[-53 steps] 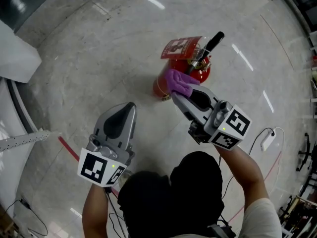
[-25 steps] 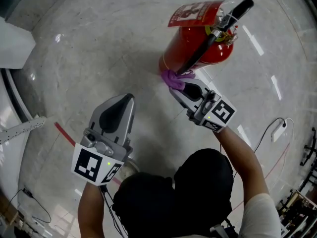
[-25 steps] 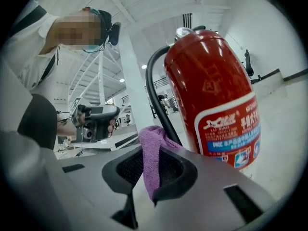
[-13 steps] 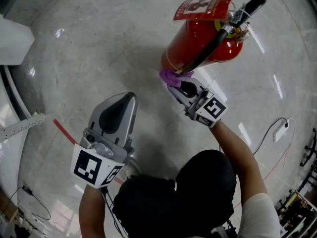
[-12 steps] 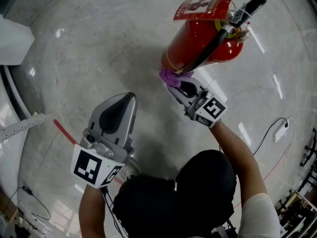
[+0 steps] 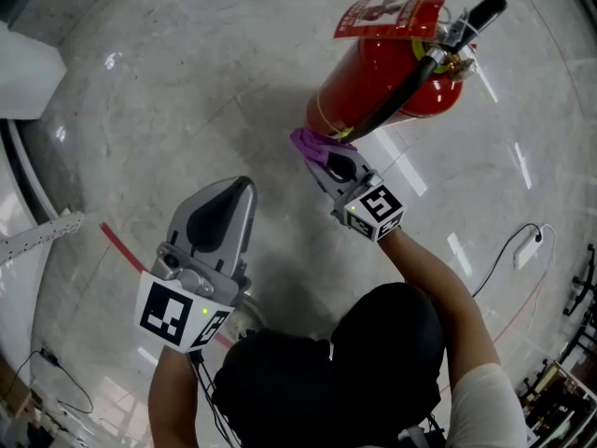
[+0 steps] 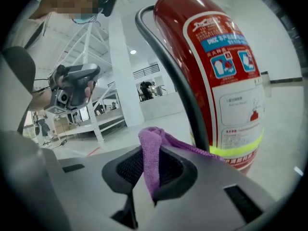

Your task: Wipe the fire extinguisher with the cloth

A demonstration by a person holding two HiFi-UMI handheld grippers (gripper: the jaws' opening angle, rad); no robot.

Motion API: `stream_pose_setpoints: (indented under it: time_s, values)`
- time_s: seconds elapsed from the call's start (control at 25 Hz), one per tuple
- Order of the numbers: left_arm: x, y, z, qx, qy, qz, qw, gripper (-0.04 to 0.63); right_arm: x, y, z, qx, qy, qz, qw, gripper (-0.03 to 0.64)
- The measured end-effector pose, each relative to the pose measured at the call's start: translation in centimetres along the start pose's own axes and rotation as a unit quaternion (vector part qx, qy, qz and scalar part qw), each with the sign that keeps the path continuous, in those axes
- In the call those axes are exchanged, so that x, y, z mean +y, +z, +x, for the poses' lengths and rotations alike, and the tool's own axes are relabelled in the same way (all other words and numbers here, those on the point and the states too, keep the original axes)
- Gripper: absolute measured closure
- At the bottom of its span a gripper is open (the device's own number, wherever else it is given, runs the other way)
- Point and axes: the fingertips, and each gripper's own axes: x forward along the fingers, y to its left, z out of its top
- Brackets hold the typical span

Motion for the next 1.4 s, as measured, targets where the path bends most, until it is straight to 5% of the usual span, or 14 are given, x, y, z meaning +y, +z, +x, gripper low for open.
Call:
stream_pose_setpoints:
  time_s: [0.28, 0.52, 0.72, 0.8, 0.96, 1.2, 1.4]
  values:
    - [0.8, -0.7, -0.6, 0.006, 0.004, 0.002, 1.0, 0.589, 2.5, -1.0, 0.1, 0.013, 0.037, 0.02, 0.999, 0.557]
    - [1.4, -1.7, -0.6, 0.008, -0.005, -0.002, 1.0, 0.589, 5.5, 3.8, -2.5, -0.015, 0.093, 0.021, 0.995, 0.557]
    - [-0.6, -1.1, 0.0, -0.009, -0.057, 0.004, 0.9984, 0.581, 6.7, 9.4, -4.6, -0.035, 0.123, -0.003, 0.992, 0.557]
    - [-1.8, -0.7, 0.4, -0.006, -0.091, 0.016, 0.9958, 0.508, 7.4, 11.8, -5.3, -0.047, 0.141, -0.014, 0.989, 0.557]
    - [-3.7, -1.1, 1.2, 0.027, -0.146, 0.058, 0.9872, 0.416, 9.0, 15.7, -6.8, -0.061, 0.184, -0.027, 0.981, 0.557]
    - [-5.3, -0.3, 1.1, 0.054, -0.188, 0.068, 0.9784, 0.355, 12.6, 18.2, -8.7, -0.038, 0.28, -0.057, 0.957, 0.557]
    - [-8.8, 0.5, 0.1, 0.043, -0.29, 0.158, 0.9431, 0.353, 14.6, 18.3, -9.9, 0.001, 0.356, -0.085, 0.931, 0.557]
